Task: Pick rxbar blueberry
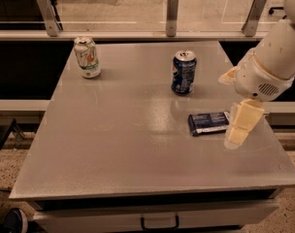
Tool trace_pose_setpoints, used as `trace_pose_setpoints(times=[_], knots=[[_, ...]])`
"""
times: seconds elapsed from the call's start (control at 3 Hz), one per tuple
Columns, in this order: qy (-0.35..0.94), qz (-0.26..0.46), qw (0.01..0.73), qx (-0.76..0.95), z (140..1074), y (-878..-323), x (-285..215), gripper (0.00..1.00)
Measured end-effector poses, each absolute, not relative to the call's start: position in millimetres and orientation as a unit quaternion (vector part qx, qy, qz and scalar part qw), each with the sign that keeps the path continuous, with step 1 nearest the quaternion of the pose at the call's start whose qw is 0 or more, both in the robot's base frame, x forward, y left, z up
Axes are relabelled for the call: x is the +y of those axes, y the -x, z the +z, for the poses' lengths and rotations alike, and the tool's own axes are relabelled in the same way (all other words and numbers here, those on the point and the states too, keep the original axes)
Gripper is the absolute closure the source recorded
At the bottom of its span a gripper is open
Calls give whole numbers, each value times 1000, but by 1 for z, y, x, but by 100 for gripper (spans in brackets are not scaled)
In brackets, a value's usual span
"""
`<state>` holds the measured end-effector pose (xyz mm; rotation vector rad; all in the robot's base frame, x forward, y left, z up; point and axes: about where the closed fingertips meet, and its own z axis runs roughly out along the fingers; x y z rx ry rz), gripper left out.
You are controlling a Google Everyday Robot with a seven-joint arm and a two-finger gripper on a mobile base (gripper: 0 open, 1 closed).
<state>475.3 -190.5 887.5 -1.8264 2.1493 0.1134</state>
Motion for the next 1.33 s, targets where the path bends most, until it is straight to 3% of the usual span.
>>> trace_pose_setpoints(times=[1.0, 1.33], knots=[[642, 55, 136, 753, 855, -489, -197, 0], [647, 57, 129, 750, 848, -492, -195, 15]])
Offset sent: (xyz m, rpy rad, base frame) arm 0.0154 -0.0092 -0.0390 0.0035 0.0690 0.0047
